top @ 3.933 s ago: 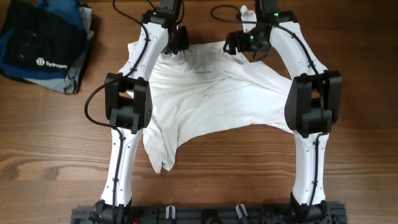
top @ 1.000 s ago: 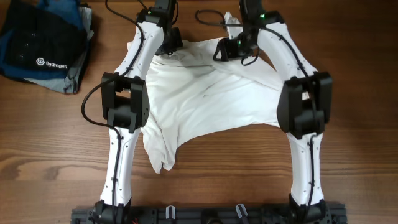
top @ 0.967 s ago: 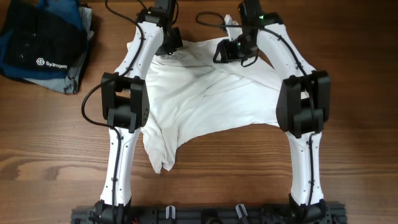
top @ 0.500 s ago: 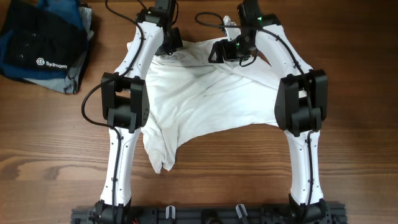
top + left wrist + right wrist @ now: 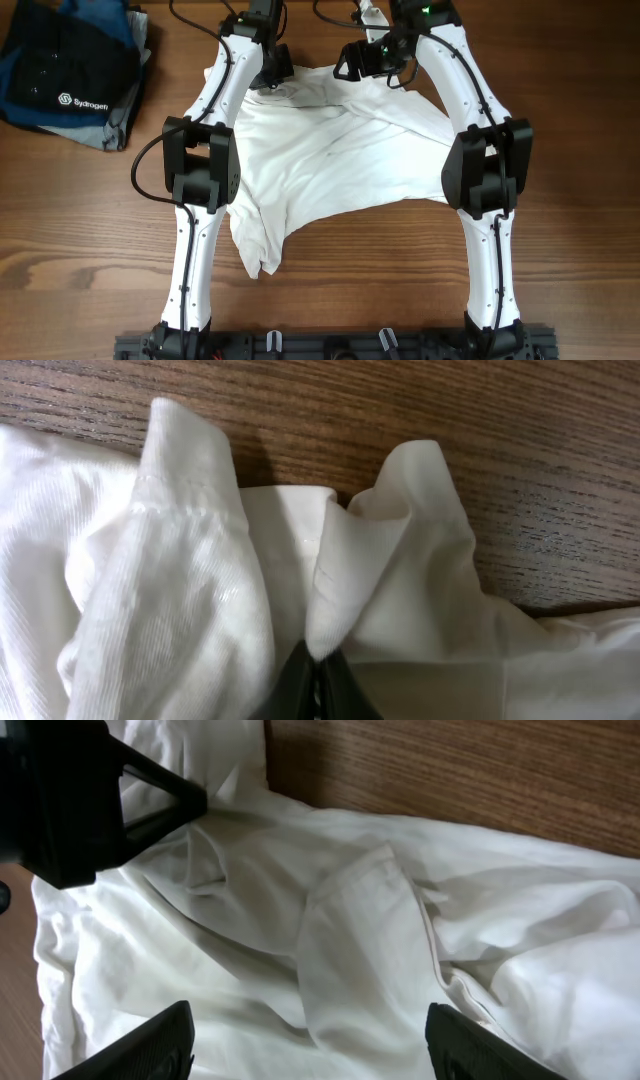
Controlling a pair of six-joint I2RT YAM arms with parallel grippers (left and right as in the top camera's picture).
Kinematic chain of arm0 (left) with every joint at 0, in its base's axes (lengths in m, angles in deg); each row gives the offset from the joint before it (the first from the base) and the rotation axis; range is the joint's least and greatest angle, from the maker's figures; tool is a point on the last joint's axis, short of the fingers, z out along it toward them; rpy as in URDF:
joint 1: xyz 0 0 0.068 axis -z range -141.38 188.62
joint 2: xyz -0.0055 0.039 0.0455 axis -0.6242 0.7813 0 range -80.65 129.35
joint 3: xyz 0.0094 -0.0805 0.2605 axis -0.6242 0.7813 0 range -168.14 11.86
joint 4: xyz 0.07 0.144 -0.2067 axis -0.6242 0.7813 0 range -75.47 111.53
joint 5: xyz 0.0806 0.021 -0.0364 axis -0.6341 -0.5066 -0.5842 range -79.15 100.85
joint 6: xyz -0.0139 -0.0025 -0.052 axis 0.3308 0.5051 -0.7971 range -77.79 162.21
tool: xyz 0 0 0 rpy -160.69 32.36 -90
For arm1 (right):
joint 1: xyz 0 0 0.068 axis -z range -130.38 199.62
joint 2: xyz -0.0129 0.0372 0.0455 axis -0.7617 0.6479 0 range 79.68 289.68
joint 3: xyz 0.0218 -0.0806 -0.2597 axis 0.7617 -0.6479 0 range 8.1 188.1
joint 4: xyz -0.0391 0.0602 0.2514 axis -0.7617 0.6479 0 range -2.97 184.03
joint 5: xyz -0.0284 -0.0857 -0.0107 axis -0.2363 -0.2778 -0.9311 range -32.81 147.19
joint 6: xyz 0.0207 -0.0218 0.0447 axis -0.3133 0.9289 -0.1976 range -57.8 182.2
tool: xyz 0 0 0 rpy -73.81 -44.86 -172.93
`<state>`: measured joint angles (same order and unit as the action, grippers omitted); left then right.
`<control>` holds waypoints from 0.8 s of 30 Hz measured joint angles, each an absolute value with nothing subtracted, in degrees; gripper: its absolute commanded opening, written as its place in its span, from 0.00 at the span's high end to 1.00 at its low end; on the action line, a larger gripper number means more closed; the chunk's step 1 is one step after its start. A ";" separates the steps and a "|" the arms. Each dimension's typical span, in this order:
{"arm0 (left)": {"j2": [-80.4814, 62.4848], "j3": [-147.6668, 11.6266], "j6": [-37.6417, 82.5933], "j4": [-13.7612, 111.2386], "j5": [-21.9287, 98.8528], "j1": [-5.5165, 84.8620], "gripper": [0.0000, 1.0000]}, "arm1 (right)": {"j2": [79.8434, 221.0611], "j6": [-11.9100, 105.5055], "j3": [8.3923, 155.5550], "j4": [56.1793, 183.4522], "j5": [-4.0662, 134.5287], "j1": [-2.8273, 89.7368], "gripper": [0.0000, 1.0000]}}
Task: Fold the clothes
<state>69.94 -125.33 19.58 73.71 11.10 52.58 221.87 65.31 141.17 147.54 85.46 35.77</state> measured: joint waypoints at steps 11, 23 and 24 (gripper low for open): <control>69.94 -125.33 19.58 74.21 11.12 52.58 0.96 | 223.62 65.51 140.43 145.97 85.46 35.77 0.25; 69.94 -125.33 19.58 74.72 11.14 52.58 0.96 | 226.22 64.57 140.43 143.54 85.46 36.01 0.20; 69.94 -125.33 19.58 74.87 11.14 52.58 0.96 | 226.92 64.28 140.43 143.54 85.46 36.25 0.20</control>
